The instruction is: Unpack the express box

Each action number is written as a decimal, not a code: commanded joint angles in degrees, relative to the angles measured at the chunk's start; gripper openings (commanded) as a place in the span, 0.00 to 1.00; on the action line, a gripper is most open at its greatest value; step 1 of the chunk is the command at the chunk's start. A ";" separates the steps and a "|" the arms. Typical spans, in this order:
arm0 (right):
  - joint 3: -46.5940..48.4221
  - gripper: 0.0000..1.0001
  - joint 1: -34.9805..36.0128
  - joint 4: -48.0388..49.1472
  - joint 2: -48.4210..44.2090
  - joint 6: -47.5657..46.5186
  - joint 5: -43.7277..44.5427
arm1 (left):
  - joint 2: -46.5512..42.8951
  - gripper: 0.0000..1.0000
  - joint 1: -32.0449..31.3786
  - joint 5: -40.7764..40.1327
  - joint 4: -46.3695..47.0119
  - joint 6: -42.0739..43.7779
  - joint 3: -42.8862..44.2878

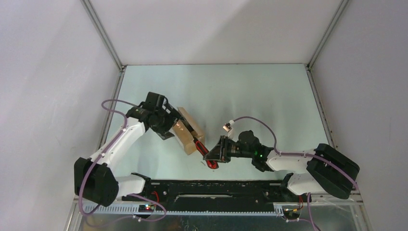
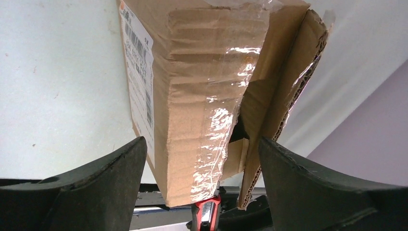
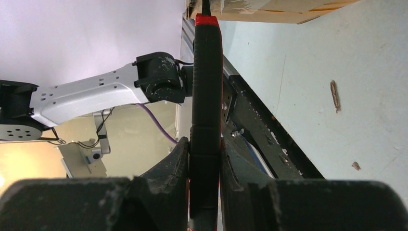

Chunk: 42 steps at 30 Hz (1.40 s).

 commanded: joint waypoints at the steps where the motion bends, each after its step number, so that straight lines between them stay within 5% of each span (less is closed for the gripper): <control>1: 2.10 0.00 0.30 2.13 0.80 -1.06 0.64 | 2.89 0.87 -1.21 -4.87 -7.13 2.73 7.45; 11: 2.12 0.00 0.06 4.74 1.57 0.09 -0.65 | 4.31 0.78 -2.87 -10.42 -15.03 1.61 10.85; 20: 2.12 0.00 -0.10 5.42 2.74 0.42 -1.36 | 2.89 0.91 -4.44 -8.26 -14.05 1.92 9.60; 31: 2.57 0.00 -0.09 6.58 4.24 1.01 -1.98 | 5.54 0.82 -6.39 -10.23 -15.00 0.00 10.31; 42: 3.14 0.00 -0.31 7.07 4.25 1.41 -3.11 | 8.09 0.84 -6.48 -9.71 -11.54 -0.57 8.55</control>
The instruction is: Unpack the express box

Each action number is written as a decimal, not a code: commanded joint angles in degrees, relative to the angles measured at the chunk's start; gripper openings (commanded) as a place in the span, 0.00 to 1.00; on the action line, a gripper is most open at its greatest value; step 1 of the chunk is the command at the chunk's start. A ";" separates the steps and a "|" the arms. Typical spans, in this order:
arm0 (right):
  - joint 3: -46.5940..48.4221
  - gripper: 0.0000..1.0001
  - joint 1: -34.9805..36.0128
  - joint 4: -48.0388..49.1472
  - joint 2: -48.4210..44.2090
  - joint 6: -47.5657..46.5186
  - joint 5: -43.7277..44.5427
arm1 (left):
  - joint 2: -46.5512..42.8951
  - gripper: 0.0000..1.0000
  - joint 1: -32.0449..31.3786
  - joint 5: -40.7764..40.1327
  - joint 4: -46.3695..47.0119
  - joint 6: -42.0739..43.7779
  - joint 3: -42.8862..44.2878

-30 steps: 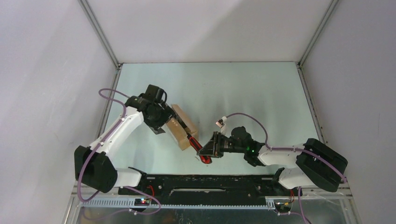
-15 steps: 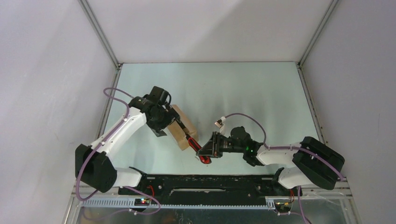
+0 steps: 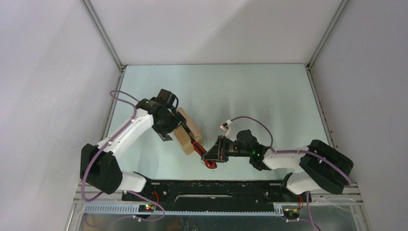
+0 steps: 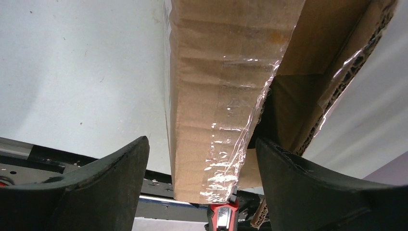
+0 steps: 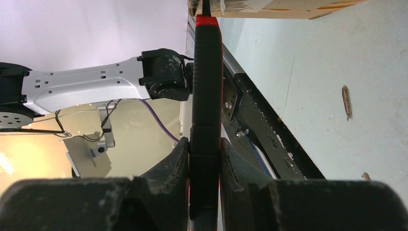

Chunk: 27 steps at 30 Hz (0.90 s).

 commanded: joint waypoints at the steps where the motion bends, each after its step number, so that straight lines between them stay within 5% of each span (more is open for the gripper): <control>1: 2.21 0.00 -0.34 2.58 -0.11 0.75 -0.88 | -0.09 0.82 -0.36 -0.68 2.38 -1.45 -0.51; 10: 2.16 0.00 -0.98 4.09 -0.74 2.63 -2.06 | -0.71 0.55 -0.49 -0.91 3.91 -2.50 -2.57; 19: 2.19 0.00 -1.07 3.88 -2.65 3.77 -3.28 | -2.13 0.47 -0.66 -2.73 4.45 -3.70 -2.44; 22: 2.18 0.00 -0.84 4.59 -2.51 4.40 -3.72 | -2.42 0.50 -0.75 -2.84 4.63 -3.60 -2.07; 24: 2.17 0.00 -0.71 4.50 -2.54 4.41 -3.79 | -3.15 0.68 -0.84 -2.67 5.42 -3.48 -2.22; 27: 2.19 0.00 -0.65 3.81 -2.47 4.23 -3.85 | -4.16 0.76 -0.84 -2.92 5.70 -3.63 -2.05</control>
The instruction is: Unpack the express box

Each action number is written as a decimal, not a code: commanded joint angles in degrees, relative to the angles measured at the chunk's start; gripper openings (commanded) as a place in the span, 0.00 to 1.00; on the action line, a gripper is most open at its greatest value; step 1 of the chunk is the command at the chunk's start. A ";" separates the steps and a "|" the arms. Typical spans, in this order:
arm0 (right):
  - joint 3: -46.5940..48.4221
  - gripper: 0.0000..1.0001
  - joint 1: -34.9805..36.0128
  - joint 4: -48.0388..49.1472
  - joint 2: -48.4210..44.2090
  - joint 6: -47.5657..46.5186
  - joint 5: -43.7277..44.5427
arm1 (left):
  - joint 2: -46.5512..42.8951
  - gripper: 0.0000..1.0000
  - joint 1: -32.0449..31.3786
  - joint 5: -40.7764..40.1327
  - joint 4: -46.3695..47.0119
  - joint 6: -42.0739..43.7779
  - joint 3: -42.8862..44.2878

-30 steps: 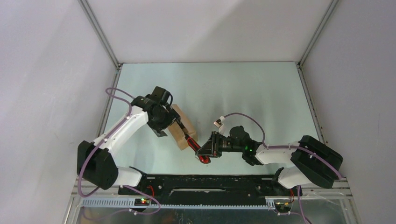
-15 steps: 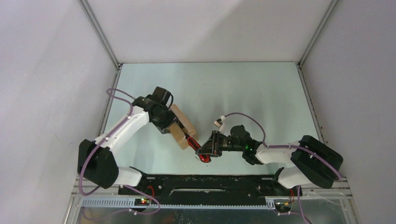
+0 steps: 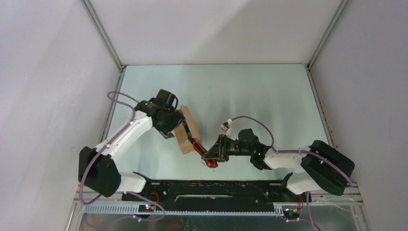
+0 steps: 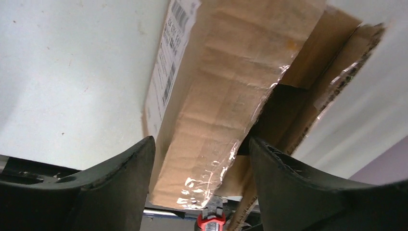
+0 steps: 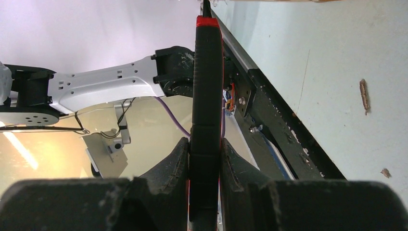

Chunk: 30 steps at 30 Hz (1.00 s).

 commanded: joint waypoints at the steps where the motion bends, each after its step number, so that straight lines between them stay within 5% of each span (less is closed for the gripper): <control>1: 2.34 0.00 0.34 2.98 -1.39 0.50 -1.43 | -3.20 0.76 -0.58 -1.51 1.85 -0.69 -0.49; 10: 3.91 0.00 2.55 3.05 1.02 1.22 -1.36 | -3.18 0.70 -0.76 -1.20 3.03 -1.63 -2.74; 18: 4.83 0.00 3.22 3.34 2.97 2.55 -1.00 | -4.12 0.77 -1.02 -1.13 4.68 -2.25 -4.70; 30: 4.83 0.00 4.65 12.08 9.72 6.65 -5.32 | -2.62 0.63 -1.02 -0.38 5.14 -1.09 -5.65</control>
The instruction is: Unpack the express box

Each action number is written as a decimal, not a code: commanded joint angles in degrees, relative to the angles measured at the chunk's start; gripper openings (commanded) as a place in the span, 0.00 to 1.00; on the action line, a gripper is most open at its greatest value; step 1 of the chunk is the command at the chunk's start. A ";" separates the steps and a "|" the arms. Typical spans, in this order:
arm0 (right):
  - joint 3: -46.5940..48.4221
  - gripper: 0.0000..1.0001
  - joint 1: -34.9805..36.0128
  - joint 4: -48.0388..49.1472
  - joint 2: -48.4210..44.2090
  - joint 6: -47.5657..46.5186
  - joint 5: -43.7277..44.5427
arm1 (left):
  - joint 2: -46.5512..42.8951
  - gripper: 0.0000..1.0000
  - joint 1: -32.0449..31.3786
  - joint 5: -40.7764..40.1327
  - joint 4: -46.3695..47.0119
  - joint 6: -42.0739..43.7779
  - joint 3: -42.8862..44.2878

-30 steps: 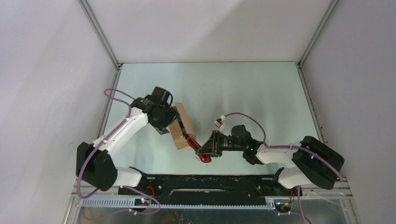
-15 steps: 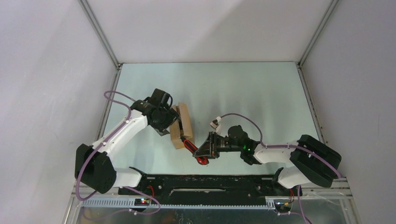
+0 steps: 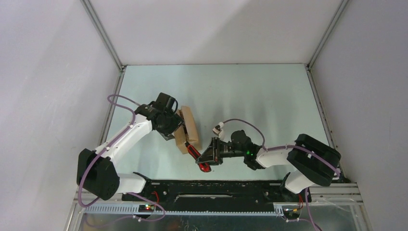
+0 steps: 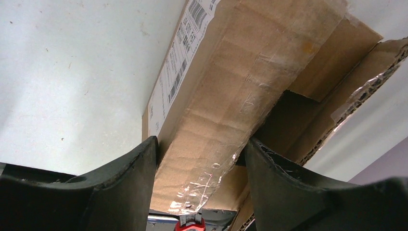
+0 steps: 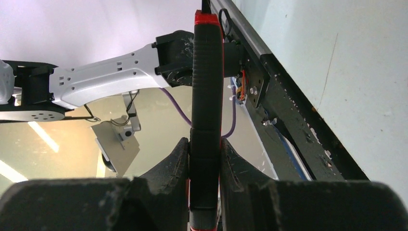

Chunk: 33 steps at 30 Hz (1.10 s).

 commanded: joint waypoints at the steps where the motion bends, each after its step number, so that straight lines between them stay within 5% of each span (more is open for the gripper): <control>1: 1.91 0.00 1.35 8.33 2.86 3.13 -3.64 | -0.31 0.63 -0.54 -0.43 1.72 -0.80 0.18; 11: 1.97 0.00 1.34 14.75 2.71 6.22 -5.05 | 0.18 0.62 -0.75 -1.14 2.60 -1.83 -2.25; 27: 2.83 0.00 3.29 12.39 4.86 6.37 -8.27 | 0.21 0.62 -1.20 -1.61 2.81 -3.29 -1.26; 33: 0.43 0.00 2.29 1.88 -3.44 0.74 -6.42 | -1.10 0.64 -1.15 -1.97 1.60 -1.95 -0.86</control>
